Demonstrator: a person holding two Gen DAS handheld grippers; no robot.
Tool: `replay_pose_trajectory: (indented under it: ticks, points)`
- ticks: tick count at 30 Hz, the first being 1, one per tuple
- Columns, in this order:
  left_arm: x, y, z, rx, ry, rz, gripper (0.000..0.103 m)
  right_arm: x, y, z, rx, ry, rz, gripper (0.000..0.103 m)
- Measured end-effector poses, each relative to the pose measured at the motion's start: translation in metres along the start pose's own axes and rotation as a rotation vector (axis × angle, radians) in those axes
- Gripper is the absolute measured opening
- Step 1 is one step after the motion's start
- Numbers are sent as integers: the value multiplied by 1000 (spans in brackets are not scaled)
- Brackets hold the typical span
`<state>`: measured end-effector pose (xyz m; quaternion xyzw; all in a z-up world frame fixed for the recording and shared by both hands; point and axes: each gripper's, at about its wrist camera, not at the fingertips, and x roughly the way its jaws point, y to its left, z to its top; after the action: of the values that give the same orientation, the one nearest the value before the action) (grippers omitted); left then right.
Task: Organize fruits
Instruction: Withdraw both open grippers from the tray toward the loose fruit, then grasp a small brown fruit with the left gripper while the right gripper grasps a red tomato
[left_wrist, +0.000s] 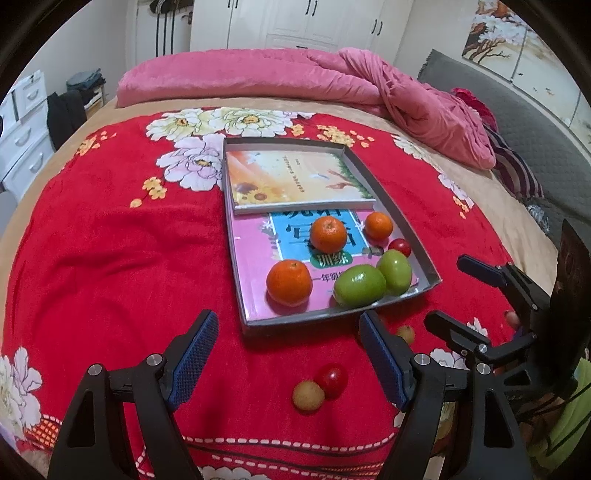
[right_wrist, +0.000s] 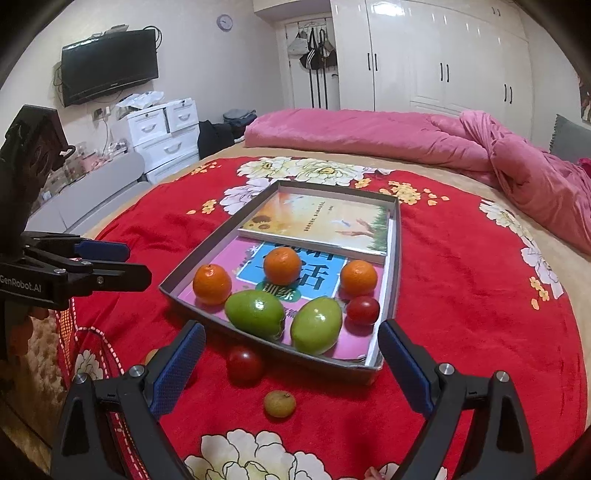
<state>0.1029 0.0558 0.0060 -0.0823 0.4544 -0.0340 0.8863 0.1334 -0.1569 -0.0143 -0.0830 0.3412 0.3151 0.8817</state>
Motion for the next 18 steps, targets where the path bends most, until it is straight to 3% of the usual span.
replay_pose_trajectory:
  ticks: [18]
  points:
    - [6, -2, -25, 27, 85, 8, 80, 3, 7, -5, -1, 31, 23, 95]
